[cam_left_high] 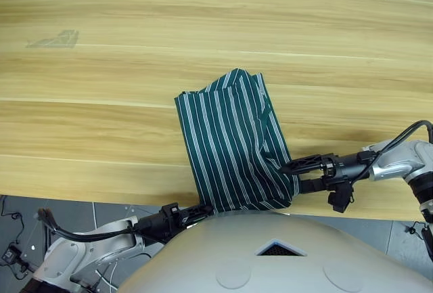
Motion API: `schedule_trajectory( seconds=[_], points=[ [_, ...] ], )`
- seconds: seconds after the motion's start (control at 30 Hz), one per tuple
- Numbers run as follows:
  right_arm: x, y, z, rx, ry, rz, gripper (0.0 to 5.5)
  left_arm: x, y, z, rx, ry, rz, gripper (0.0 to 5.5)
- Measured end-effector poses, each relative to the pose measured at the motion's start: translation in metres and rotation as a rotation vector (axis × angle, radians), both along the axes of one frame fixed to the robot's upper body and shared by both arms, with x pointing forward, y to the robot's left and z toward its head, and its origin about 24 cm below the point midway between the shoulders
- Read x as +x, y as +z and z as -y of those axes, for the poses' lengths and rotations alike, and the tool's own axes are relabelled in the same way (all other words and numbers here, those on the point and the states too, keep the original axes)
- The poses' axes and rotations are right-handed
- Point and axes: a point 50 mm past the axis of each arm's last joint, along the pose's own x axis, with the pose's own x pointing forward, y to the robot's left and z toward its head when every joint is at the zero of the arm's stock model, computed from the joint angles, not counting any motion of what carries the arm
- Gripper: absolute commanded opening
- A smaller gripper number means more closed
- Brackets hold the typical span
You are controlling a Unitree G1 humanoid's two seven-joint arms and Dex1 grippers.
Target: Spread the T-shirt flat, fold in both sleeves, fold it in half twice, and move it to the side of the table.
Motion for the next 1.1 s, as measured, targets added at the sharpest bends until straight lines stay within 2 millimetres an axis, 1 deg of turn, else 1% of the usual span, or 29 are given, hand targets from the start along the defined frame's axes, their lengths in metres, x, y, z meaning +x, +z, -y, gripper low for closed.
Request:
schedule_trajectory(
  seconds=[0.27,0.43,0.73,0.9,1.1],
  points=[
    [-0.006,-0.009,-0.001,-0.032,-0.007,-0.045,2.84,0.000,0.000,0.001,-0.001,0.002,0.000,0.22],
    [-0.007,-0.012,-0.001,-0.054,-0.013,-0.055,1.92,0.000,0.000,0.001,-0.002,0.003,0.000,0.22],
    [-0.007,-0.018,0.000,-0.090,-0.045,-0.081,0.07,0.000,0.000,0.001,-0.003,0.007,-0.005,0.22],
    [-0.005,-0.019,0.000,-0.098,-0.061,-0.080,0.01,0.002,0.000,0.000,-0.011,0.013,-0.023,0.22],
    [0.000,-0.018,-0.004,-0.063,-0.126,-0.102,0.01,0.007,0.003,-0.001,-0.013,0.035,-0.128,0.22]
  ],
)
